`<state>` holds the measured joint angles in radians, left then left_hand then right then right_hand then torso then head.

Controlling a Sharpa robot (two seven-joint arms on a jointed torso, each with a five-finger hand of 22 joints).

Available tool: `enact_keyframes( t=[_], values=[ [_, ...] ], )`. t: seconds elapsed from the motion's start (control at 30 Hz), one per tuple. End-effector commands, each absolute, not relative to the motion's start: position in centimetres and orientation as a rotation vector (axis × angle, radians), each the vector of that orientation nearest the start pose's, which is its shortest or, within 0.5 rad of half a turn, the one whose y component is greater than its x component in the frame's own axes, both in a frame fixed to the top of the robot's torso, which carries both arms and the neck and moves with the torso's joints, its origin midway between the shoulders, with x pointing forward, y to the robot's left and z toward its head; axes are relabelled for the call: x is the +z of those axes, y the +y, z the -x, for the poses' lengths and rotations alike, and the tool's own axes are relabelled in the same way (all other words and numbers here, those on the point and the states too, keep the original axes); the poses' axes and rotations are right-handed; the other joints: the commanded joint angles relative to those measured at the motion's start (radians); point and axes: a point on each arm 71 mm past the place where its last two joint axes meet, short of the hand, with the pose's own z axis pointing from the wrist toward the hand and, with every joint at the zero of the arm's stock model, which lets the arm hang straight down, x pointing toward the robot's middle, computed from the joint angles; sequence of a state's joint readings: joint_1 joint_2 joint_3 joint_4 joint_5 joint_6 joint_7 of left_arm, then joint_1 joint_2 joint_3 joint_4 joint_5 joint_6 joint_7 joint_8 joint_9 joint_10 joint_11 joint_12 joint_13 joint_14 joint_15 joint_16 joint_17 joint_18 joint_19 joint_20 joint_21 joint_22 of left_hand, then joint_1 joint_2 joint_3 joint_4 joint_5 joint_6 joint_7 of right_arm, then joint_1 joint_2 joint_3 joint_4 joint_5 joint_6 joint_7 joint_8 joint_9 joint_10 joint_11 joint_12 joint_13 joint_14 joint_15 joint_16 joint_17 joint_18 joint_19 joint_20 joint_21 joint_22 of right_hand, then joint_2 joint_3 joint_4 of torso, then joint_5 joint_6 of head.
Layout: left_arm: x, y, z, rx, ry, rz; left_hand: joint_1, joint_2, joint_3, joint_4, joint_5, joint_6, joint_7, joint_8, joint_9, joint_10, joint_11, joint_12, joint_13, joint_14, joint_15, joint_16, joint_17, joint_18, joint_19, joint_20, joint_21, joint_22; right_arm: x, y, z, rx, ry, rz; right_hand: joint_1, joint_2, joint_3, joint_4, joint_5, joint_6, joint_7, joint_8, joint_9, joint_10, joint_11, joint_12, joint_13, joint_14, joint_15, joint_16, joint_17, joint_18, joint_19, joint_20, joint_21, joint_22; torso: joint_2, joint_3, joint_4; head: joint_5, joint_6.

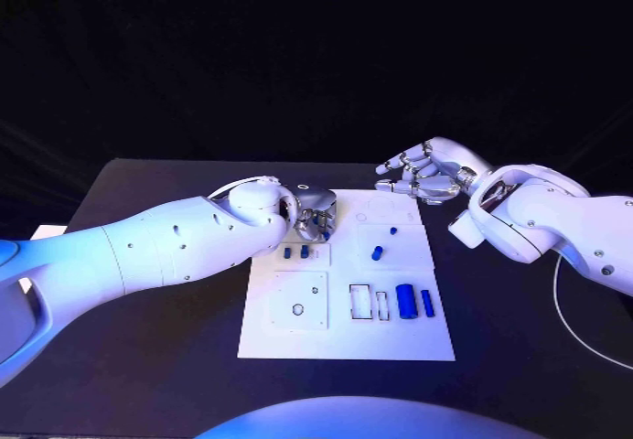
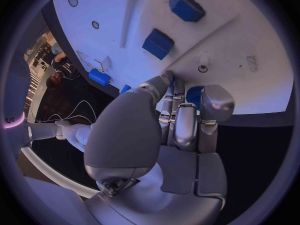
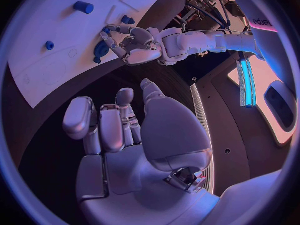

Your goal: Assemble the parts on the task board

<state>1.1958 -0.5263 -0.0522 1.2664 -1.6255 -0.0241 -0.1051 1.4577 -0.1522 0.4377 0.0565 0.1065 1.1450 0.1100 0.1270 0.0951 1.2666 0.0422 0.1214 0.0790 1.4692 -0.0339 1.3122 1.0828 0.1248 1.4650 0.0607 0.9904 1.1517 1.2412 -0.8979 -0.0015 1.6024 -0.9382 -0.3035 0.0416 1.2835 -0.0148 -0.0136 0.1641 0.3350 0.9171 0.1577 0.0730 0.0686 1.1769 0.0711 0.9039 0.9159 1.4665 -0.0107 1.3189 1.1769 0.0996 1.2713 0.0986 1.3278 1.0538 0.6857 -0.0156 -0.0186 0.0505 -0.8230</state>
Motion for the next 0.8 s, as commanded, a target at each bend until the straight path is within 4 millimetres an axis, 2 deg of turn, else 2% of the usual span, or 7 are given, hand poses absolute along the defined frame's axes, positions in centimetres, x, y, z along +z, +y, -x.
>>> enact_keyframes(
  t=[0.03,0.3,0.47,0.63,0.8],
  values=[
    [-22.5,10.4,-51.0,-0.583,1.873,-0.498,0.001,0.01,0.008,-0.005,-0.005,0.008,0.001,-0.001,0.002,0.008,0.001,-0.009,-0.001,0.023,-0.007,0.007,0.001,-0.018,0.034,-0.006,0.007,0.003,-14.6,-20.1,-48.0,1.051,1.678,-0.224,0.01,0.001,-0.006,0.0,0.003,0.007,-0.001,0.004,0.001,-0.004,-0.004,0.002,0.001,0.029,0.001,-0.005,0.001,0.008,-0.006,0.0,-0.006,-0.001,0.0,-0.0002,-0.0017,-0.001,0.001],
    [-21.9,11.0,-50.9,-0.61,1.844,-0.455,0.001,0.008,0.015,-0.015,-0.007,0.012,0.005,-0.003,0.002,0.012,0.003,-0.014,0.0,0.024,-0.007,0.009,0.001,-0.018,0.034,-0.006,0.008,0.006,-14.6,-20.1,-48.1,1.05,1.678,-0.224,0.01,0.001,-0.006,0.0,0.003,0.007,-0.001,0.004,0.001,-0.004,-0.004,0.002,0.001,0.029,0.001,-0.005,0.001,0.008,-0.006,0.0,-0.006,-0.001,0.0,-0.001,-0.0013,-0.006,0.003],
    [-20.8,11.2,-50.8,-0.639,1.815,-0.421,0.0,0.007,0.016,-0.016,-0.007,0.012,0.006,-0.004,0.002,0.012,0.003,-0.016,0.0,0.024,-0.006,0.009,0.001,-0.018,0.034,-0.006,0.009,0.006,-14.6,-20.1,-48.1,1.049,1.679,-0.225,0.01,0.001,-0.006,0.0,0.003,0.007,-0.001,0.004,0.001,-0.004,-0.004,0.002,0.001,0.029,0.001,-0.005,0.001,0.008,-0.006,0.0,-0.006,-0.001,-0.001,0.0003,-0.0007,-0.005,0.008],
    [-19.6,11.5,-50.7,-0.654,1.8,-0.392,-0.002,0.006,0.017,-0.017,-0.008,0.012,0.006,-0.006,0.001,0.013,0.004,-0.018,0.0,0.024,-0.006,0.01,0.001,-0.019,0.034,-0.006,0.011,0.008,-14.7,-20.1,-48.1,1.048,1.68,-0.226,0.01,0.001,-0.006,0.0,0.003,0.007,-0.001,0.004,0.001,-0.004,-0.004,0.002,0.001,0.029,0.001,-0.005,0.001,0.008,-0.006,0.0,-0.006,-0.001,-0.001,-0.0001,-0.0003,-0.003,0.013],
    [-18.8,12.6,-50.8,-0.641,1.826,-0.365,-0.003,0.005,0.019,-0.02,-0.007,0.014,0.006,-0.006,0.001,0.015,0.004,-0.02,0.0,0.024,-0.005,0.01,0.0,-0.019,0.034,-0.006,0.012,0.009,-14.8,-20.1,-48.2,1.049,1.683,-0.228,0.01,0.001,-0.006,0.0,0.003,0.007,-0.001,0.004,0.001,-0.004,-0.004,0.002,0.001,0.029,0.001,-0.005,0.001,0.008,-0.006,0.0,-0.006,-0.001,-0.001,0.0007,0.0006,-0.003,0.013]
  ],
)
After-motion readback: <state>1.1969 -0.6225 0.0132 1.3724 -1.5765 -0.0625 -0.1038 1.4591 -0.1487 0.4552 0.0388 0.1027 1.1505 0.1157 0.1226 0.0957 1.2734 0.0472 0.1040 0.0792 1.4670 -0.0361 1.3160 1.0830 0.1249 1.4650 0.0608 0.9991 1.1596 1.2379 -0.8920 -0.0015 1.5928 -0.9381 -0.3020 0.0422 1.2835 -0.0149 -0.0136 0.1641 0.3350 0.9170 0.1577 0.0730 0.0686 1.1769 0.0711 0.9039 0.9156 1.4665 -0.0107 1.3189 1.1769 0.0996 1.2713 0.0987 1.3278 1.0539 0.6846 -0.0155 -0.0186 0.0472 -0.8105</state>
